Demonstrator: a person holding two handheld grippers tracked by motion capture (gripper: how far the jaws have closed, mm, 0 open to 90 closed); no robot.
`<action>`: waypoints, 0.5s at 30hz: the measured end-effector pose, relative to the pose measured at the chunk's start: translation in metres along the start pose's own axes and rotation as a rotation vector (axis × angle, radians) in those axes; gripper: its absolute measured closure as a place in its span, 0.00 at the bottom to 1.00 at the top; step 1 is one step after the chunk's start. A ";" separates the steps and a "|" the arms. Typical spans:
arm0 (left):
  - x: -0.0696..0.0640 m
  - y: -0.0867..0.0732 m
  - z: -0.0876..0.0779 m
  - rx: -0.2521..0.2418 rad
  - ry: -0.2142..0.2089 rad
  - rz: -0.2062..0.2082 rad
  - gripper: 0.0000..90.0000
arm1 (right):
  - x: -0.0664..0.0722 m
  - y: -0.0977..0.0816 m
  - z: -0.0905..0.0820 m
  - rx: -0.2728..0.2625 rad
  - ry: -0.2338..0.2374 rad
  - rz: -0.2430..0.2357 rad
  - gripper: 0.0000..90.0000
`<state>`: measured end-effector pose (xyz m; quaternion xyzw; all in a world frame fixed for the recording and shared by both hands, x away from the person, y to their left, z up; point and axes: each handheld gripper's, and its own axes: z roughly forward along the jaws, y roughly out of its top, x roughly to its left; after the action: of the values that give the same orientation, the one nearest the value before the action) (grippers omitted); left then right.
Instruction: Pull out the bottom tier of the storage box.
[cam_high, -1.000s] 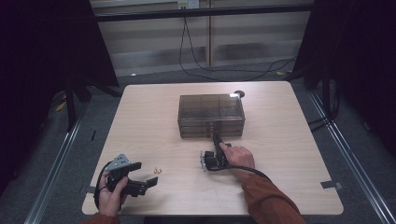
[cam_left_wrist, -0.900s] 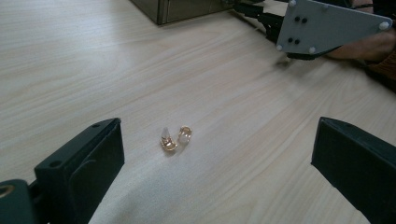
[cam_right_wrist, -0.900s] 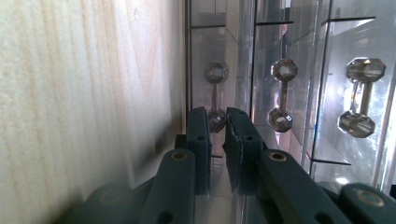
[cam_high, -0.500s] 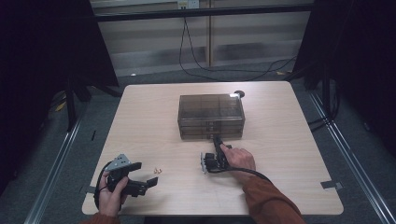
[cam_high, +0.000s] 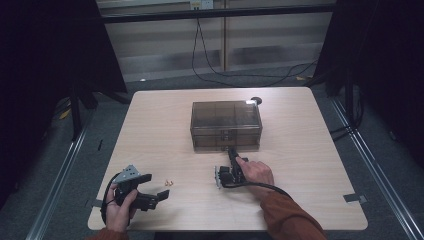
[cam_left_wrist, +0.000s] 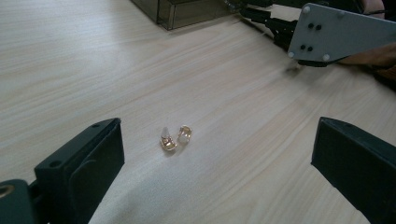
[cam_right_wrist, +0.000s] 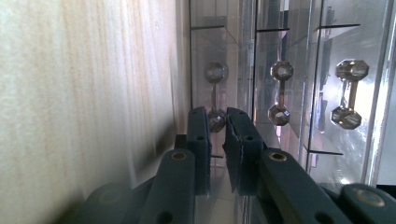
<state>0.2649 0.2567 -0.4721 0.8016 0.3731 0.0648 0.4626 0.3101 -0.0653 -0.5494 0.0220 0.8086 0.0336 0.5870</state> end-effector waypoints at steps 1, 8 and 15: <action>0.000 0.000 0.000 -0.001 0.002 0.000 0.03 | 0.000 0.000 0.000 -0.002 0.000 -0.001 0.90; 0.000 0.000 0.000 -0.002 -0.001 0.000 0.03 | -0.004 -0.002 -0.001 -0.014 0.033 0.031 0.89; 0.000 0.000 0.000 0.000 0.000 -0.002 0.03 | -0.017 -0.007 -0.008 -0.062 0.079 0.122 0.85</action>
<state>0.2648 0.2566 -0.4722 0.8011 0.3739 0.0643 0.4629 0.3081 -0.0733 -0.5314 0.0518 0.8268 0.0951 0.5520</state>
